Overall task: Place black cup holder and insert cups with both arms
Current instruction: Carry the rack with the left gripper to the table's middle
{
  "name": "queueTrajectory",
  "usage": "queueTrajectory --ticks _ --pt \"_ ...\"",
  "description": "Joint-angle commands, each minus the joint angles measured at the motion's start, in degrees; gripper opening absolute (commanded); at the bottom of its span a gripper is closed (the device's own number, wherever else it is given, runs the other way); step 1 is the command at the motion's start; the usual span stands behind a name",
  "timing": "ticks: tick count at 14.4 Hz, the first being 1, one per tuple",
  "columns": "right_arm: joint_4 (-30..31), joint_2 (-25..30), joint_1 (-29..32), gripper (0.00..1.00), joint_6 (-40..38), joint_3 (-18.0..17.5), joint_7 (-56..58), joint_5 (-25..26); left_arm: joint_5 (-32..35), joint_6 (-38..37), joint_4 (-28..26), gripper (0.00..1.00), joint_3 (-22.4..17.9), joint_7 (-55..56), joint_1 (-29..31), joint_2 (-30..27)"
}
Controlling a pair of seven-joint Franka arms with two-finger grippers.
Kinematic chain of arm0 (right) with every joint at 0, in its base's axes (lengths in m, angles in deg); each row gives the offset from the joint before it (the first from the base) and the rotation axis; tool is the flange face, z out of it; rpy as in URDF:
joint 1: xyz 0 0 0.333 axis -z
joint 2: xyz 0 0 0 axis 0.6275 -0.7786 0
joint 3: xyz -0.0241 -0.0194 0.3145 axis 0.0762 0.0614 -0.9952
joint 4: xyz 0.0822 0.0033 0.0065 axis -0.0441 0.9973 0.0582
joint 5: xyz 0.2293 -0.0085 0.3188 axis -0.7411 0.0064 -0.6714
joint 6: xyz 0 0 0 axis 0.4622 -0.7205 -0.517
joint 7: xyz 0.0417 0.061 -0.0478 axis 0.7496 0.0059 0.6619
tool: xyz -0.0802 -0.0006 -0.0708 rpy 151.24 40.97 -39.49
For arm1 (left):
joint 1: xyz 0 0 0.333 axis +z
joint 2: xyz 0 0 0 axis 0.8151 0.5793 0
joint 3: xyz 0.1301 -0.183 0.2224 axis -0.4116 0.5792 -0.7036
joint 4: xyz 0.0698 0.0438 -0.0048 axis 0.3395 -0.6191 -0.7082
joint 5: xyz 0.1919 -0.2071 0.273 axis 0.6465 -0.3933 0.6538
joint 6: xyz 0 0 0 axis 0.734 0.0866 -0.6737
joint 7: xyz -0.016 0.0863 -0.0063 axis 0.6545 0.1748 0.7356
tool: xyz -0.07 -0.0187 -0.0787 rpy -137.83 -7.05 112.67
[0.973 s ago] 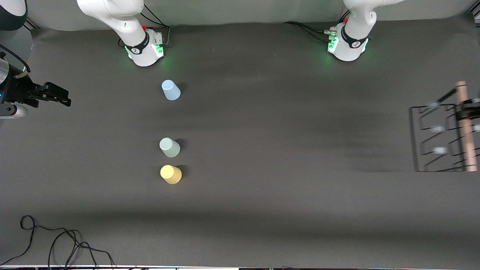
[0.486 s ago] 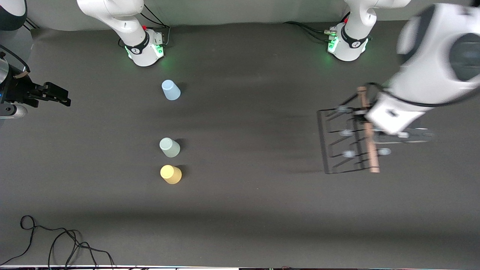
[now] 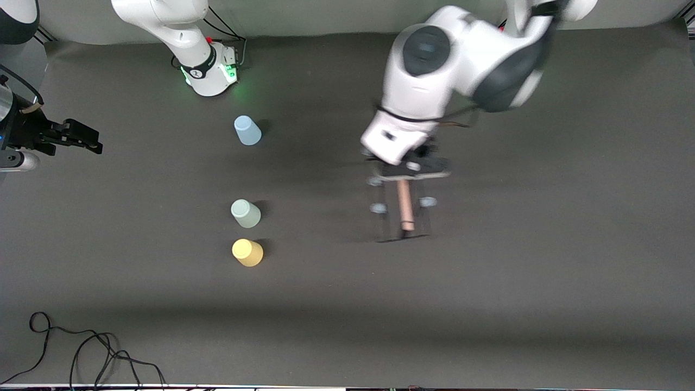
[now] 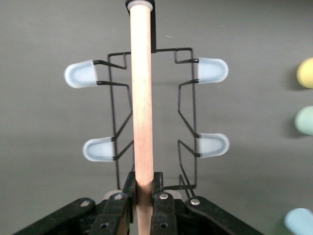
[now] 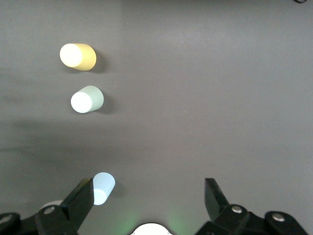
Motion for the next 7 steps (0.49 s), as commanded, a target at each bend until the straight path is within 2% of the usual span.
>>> queueTrajectory --ticks 1,7 --pt "0.82 1.20 0.26 1.00 -0.19 -0.21 0.27 0.19 2.04 0.26 9.48 0.00 -1.20 6.01 -4.80 7.18" --pt "0.82 1.20 0.26 1.00 -0.27 -0.21 0.27 0.19 5.47 8.34 10.28 0.00 -1.20 11.74 -9.65 14.49"
